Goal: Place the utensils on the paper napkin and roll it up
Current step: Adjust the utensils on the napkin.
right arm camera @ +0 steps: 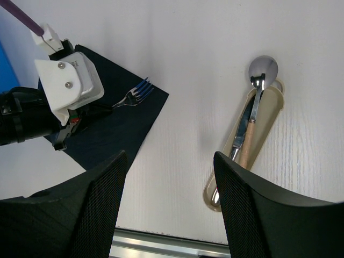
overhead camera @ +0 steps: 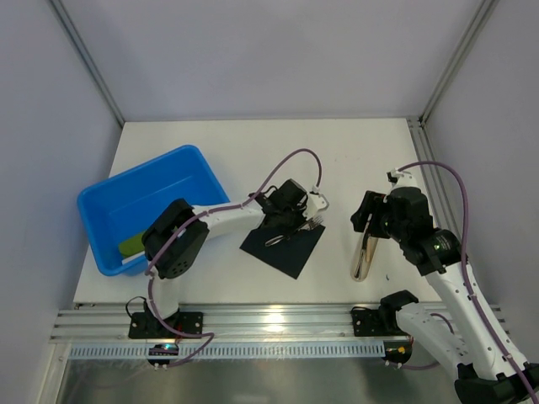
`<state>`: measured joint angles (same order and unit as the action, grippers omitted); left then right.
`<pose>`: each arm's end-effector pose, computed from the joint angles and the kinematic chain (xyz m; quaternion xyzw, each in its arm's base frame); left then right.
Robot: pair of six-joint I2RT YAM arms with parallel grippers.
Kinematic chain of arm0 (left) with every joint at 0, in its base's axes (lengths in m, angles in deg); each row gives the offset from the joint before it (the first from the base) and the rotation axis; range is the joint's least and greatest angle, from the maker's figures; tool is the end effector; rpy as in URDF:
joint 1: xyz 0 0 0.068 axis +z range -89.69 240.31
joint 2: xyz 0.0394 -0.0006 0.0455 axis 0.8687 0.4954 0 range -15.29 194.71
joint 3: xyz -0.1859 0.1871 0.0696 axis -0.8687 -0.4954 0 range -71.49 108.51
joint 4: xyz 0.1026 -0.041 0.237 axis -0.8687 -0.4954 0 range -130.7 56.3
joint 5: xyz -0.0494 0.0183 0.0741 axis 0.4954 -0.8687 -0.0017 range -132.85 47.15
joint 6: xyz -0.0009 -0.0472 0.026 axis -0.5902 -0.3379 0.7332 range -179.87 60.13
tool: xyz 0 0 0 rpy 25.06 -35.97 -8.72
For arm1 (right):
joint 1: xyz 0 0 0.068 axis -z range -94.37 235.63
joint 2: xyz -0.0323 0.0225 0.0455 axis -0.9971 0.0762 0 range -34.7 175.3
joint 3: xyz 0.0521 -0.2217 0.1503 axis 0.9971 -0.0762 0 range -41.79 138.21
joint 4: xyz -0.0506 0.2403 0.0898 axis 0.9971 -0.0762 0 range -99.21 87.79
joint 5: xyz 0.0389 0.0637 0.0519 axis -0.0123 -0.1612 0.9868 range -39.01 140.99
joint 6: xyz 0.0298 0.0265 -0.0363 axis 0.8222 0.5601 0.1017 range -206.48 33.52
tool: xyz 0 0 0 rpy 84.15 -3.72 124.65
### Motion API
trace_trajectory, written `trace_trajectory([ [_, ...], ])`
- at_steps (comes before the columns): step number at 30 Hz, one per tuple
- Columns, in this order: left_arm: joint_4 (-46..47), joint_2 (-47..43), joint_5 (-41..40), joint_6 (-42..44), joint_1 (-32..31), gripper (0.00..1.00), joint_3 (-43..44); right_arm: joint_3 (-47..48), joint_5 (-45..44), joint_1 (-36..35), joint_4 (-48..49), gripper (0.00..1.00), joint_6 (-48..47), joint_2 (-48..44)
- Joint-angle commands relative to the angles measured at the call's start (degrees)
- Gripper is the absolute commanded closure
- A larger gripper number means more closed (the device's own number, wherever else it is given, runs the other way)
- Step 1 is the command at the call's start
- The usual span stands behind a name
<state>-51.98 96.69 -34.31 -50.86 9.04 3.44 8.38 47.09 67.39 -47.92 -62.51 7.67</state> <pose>0.2542 -0.3251 0.1687 0.4972 0.8121 -0.1734 0.2516 0.1394 0.0433 0.3168 0.0599 0.8961 0.1295 0.4204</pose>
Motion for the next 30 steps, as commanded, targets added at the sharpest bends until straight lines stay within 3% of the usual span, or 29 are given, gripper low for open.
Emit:
trace_trajectory([
  [1, 2.29, -5.28, -1.15, 0.56, -0.41, 1.0, -0.05, 0.63, -0.32, 0.4, 0.45, 0.31, -0.15, -0.36],
  [16, -6.24, -5.11, 5.88, 14.35, -0.85, 1.0, 0.74, 0.45, 0.82, 0.84, 0.71, 0.31, -0.59, -2.2],
  [30, -8.09, 0.6, 8.16, 13.4, -0.33, 1.0, 6.19, -0.07, 2.23, 1.19, 1.5, 0.31, -0.59, -1.59],
])
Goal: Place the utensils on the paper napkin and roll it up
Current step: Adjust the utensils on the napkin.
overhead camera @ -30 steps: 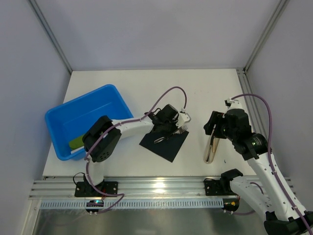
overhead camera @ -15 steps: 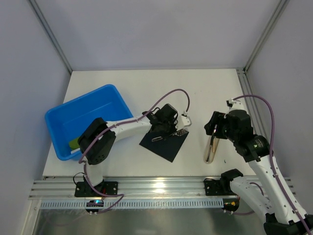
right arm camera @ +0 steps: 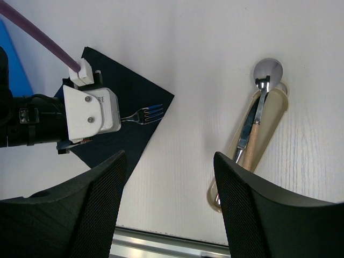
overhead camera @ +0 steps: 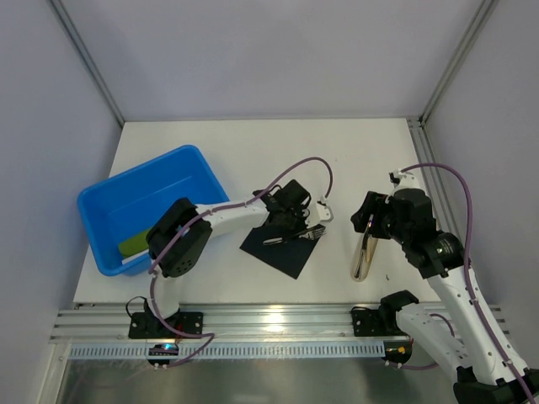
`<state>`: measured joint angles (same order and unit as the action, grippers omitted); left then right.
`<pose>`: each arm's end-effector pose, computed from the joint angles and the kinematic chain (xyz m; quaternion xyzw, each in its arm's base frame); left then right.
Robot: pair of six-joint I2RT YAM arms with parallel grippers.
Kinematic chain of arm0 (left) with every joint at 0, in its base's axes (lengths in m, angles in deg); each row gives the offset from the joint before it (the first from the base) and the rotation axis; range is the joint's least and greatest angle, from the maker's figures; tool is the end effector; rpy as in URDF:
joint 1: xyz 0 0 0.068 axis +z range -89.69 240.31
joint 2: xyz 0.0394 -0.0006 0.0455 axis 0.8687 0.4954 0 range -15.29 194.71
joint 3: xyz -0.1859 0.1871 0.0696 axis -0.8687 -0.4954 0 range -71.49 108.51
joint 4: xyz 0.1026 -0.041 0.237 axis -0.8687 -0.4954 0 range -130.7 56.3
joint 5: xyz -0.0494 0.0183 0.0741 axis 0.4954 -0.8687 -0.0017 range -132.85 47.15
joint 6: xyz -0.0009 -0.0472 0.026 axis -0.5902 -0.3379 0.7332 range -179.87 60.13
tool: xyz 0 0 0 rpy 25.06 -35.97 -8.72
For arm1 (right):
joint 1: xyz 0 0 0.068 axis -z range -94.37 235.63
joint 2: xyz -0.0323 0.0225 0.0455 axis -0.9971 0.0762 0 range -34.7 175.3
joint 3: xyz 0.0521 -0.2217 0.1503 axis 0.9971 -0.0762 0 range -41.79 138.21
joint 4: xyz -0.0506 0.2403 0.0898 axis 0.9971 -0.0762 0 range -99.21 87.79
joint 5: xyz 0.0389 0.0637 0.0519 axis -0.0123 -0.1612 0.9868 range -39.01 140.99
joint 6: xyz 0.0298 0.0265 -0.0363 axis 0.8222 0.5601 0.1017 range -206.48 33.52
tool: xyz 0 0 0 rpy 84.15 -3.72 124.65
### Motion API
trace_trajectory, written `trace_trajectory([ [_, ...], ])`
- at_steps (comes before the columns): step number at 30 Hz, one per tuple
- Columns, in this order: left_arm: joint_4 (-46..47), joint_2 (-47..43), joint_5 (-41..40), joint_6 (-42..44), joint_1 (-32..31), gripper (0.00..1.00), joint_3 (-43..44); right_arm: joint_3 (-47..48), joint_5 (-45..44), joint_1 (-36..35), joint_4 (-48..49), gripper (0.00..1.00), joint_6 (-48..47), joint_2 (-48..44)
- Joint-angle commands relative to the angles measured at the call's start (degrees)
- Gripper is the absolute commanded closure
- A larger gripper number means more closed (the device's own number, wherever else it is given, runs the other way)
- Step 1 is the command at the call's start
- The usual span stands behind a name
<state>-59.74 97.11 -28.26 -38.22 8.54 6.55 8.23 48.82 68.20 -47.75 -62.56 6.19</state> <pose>0.2470 -0.3278 0.1745 0.5993 0.7494 -0.1844 0.2128 0.1349 0.0409 0.3194 0.0591 0.8906 0.1433 0.4276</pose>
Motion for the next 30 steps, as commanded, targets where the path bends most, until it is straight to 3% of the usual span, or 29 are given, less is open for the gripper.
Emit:
trace_trajectory([
  [1, 0.02, 0.28, 2.11, 0.76, 0.18, 1.0, 3.0, 0.08, 0.59, 0.38, 1.33, 0.31, -0.54, -0.1],
  [30, 0.29, 4.41, 0.18, 0.41, 1.85, 1.0, 6.25, -0.71, 1.12, 0.91, 1.33, 0.31, -0.63, -0.28],
])
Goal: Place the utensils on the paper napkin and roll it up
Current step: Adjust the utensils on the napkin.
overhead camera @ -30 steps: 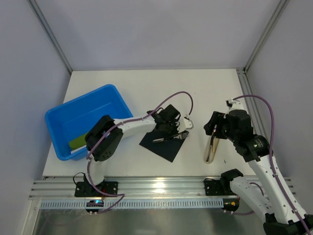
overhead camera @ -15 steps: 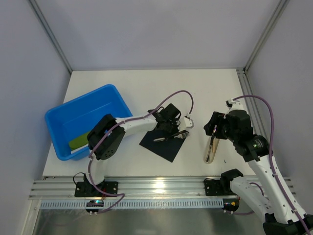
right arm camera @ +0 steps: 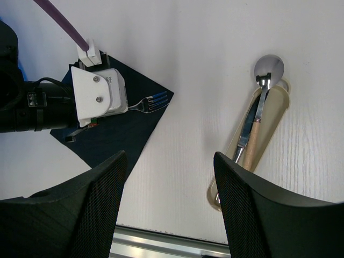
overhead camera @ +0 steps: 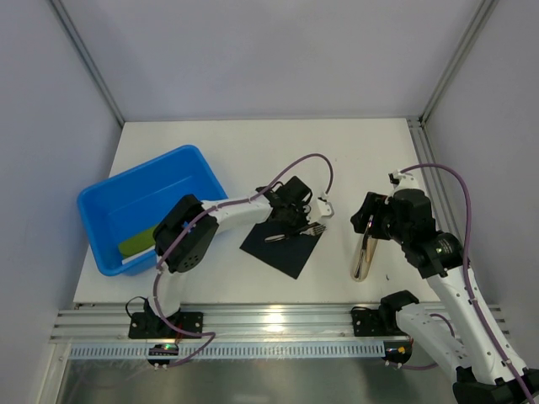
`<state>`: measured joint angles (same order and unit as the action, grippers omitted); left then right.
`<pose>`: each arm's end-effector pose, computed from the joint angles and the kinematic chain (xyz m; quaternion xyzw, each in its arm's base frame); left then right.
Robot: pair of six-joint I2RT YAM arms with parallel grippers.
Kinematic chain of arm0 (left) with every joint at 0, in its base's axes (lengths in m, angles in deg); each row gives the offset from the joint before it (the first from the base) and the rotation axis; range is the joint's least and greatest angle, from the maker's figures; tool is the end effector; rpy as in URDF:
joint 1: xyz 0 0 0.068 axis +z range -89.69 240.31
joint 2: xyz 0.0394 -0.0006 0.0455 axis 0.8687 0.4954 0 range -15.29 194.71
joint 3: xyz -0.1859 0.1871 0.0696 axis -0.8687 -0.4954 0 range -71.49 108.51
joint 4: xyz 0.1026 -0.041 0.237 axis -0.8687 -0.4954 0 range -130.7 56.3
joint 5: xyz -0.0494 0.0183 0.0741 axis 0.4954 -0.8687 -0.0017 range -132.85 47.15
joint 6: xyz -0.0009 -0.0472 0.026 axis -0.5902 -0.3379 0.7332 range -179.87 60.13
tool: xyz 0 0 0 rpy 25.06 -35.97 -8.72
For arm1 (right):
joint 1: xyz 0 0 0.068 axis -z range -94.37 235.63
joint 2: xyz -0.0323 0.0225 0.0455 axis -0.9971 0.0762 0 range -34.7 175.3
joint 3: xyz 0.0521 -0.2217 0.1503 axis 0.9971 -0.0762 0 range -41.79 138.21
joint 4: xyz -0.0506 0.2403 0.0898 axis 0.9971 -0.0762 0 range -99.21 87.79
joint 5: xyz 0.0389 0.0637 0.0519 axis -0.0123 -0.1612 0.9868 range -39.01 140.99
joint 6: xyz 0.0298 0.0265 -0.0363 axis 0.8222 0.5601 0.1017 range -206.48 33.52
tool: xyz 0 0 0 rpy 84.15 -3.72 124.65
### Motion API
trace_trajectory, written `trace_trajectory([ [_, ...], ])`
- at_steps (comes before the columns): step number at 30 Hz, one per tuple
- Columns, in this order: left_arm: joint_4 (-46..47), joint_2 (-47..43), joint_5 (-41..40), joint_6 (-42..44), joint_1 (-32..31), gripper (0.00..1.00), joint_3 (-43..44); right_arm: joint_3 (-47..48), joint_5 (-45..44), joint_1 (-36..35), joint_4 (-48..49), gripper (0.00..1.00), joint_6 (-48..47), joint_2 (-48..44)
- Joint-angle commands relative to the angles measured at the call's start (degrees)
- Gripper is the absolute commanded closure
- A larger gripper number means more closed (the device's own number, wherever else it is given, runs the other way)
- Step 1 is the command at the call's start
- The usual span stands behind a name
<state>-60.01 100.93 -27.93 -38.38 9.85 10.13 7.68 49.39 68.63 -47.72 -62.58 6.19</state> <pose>0.2637 -0.3336 0.1658 0.5902 0.7575 -0.1840 0.2097 0.1355 0.0403 0.3164 0.0601 0.8926 0.1444 0.4229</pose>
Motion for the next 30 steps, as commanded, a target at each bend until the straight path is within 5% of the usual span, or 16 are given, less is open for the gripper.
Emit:
trace_trajectory([
  [1, 0.47, 0.76, -0.15, 0.65, 0.53, 1.0, 2.84, -0.17, 0.55, 0.47, 1.22, 0.31, -0.61, -0.36],
  [30, 0.55, -1.0, -0.5, 0.21, 0.97, 1.0, 2.22, -0.17, 0.73, 0.73, 1.31, 0.31, -0.17, -0.45],
])
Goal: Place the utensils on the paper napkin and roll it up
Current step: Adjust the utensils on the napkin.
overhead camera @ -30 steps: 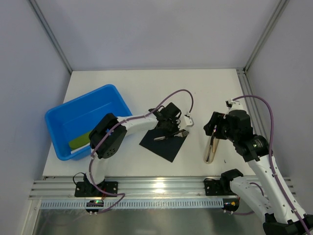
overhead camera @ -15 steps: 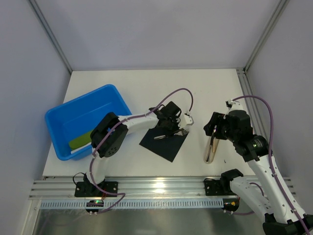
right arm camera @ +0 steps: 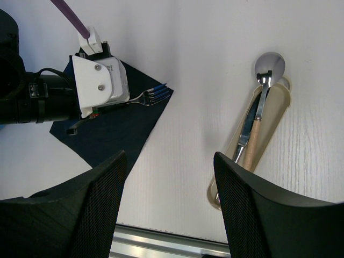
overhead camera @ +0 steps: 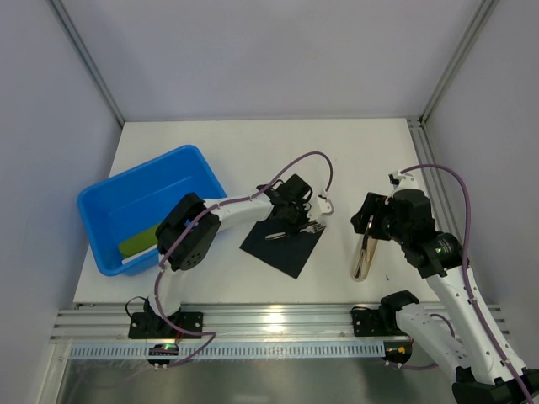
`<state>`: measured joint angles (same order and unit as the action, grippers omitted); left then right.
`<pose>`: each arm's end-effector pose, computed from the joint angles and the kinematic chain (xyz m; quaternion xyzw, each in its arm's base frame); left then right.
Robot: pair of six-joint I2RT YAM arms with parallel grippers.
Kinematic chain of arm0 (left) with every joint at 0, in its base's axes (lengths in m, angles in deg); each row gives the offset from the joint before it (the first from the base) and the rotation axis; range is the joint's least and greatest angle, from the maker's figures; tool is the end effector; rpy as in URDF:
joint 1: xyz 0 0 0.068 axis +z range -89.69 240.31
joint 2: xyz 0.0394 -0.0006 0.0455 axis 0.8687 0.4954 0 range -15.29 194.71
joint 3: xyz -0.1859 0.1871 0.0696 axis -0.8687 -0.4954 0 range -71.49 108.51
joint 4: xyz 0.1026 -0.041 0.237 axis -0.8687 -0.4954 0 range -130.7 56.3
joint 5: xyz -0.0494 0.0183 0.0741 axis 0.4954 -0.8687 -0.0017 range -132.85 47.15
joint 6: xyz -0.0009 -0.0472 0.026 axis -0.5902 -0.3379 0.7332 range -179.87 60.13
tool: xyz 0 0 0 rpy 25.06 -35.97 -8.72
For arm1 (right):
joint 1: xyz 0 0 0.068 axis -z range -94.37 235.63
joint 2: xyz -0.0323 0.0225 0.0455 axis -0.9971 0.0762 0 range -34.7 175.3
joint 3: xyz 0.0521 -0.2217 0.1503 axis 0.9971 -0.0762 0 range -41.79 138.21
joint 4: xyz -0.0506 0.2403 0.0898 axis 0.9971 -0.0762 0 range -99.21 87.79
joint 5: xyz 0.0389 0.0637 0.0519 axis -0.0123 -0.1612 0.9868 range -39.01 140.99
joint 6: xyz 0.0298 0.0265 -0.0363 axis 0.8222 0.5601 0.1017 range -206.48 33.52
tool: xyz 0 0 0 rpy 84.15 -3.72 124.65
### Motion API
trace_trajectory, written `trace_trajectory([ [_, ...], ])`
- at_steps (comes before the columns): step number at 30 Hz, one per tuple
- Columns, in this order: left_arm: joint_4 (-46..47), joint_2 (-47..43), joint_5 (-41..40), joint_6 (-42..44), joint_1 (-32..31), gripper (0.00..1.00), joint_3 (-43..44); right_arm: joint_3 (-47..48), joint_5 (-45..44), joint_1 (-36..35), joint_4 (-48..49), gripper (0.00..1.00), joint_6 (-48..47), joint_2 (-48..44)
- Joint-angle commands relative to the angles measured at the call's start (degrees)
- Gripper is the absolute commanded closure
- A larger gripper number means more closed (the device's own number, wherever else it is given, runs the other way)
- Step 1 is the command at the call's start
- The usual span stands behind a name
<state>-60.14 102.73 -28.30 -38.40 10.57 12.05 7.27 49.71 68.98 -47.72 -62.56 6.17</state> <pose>0.2729 -0.3359 0.1625 0.5849 0.7621 -0.1797 0.2116 0.1358 0.0397 0.3141 0.0618 0.8940 0.1444 0.4196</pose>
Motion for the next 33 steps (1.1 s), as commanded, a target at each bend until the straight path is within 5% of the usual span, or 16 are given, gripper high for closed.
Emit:
trace_trajectory([
  [1, 0.51, -2.79, -0.13, 0.15, 0.25, 1.0, 0.3, 0.25, 2.4, 0.38, 1.31, 0.31, -0.19, -0.61],
  [33, 2.53, -5.43, -1.1, -0.82, 0.25, 1.0, -3.92, 0.34, 3.48, 0.38, 1.13, 0.31, 0.51, -1.31],
])
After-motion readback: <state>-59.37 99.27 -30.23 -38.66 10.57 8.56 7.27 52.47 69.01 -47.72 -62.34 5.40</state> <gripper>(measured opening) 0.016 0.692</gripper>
